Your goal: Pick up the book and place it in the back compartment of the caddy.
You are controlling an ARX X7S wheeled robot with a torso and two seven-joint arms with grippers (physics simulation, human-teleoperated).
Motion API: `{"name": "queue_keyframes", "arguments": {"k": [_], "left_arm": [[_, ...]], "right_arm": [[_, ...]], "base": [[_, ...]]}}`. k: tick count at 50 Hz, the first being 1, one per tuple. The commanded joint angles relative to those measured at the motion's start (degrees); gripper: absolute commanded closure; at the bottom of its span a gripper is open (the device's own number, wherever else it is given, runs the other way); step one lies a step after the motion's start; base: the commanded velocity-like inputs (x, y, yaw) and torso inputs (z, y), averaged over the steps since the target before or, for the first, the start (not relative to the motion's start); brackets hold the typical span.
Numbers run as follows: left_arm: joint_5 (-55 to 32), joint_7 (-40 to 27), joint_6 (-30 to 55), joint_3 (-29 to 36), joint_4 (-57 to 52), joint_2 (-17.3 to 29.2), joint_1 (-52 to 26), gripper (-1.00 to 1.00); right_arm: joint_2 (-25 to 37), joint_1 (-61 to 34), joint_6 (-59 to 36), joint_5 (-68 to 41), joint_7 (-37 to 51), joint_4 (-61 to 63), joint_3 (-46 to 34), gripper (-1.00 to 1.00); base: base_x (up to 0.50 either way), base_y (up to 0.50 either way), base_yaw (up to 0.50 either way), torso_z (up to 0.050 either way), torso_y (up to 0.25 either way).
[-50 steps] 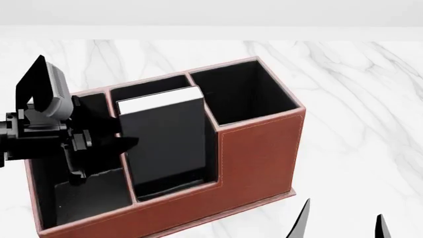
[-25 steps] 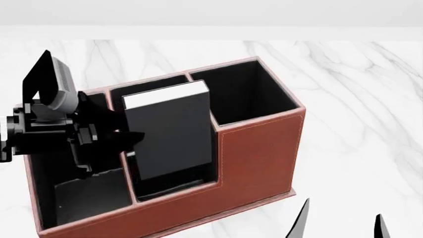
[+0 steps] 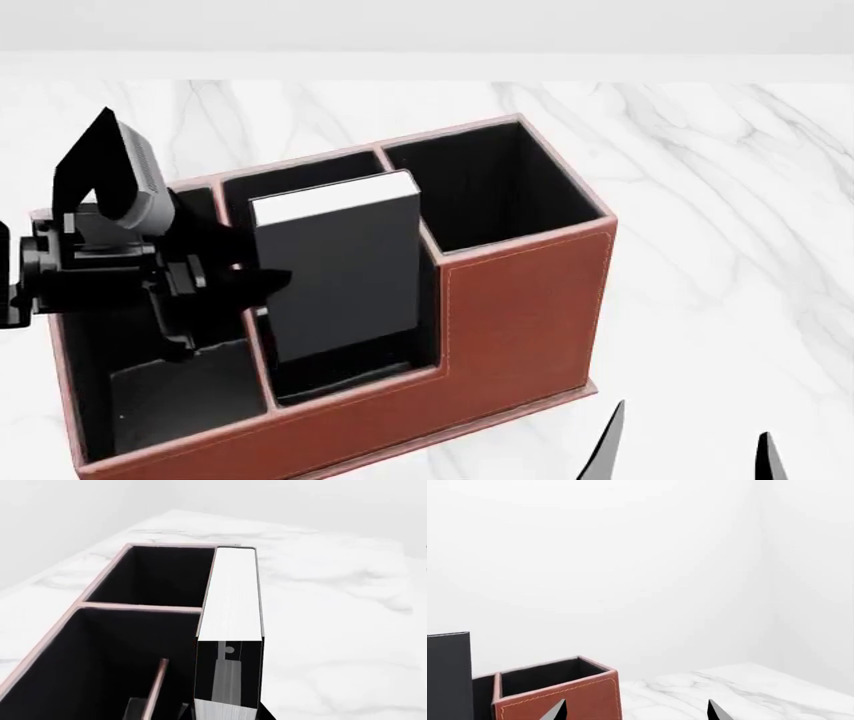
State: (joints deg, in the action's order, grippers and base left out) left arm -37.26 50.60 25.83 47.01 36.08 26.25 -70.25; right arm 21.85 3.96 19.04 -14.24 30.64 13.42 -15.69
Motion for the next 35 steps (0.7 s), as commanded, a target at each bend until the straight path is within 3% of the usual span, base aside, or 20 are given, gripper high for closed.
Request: {"name": "queue_keyframes", "arguments": {"k": [1, 13, 35], "left_arm": [[-0.31, -1.66, -0.03, -1.29, -0.84, -0.15, -0.53, 1.0], [1.4, -1.32, -2.25, -0.54, 3.15, -1.68, -1.0, 1.0], [3.53, 4.98, -9.78, -0.26, 21.53, -8.01, -4.71, 1.0]], "right_arm": [[0.14, -0.02, -0.09, -0.08, 0.14, 0.14, -0.07, -1.0], [0.15, -0.13, 0.18, -0.19, 0.14, -0.21, -0.16, -1.0], [0.23, -0.22, 0.34, -0.17, 0.28, -0.43, -0.38, -1.0]], "base": [[0.0, 0.0, 0.0, 0.0, 0.0], [0.0, 0.0, 0.0, 0.0, 0.002], [0.0, 0.0, 0.0, 0.0, 0.001]]}}
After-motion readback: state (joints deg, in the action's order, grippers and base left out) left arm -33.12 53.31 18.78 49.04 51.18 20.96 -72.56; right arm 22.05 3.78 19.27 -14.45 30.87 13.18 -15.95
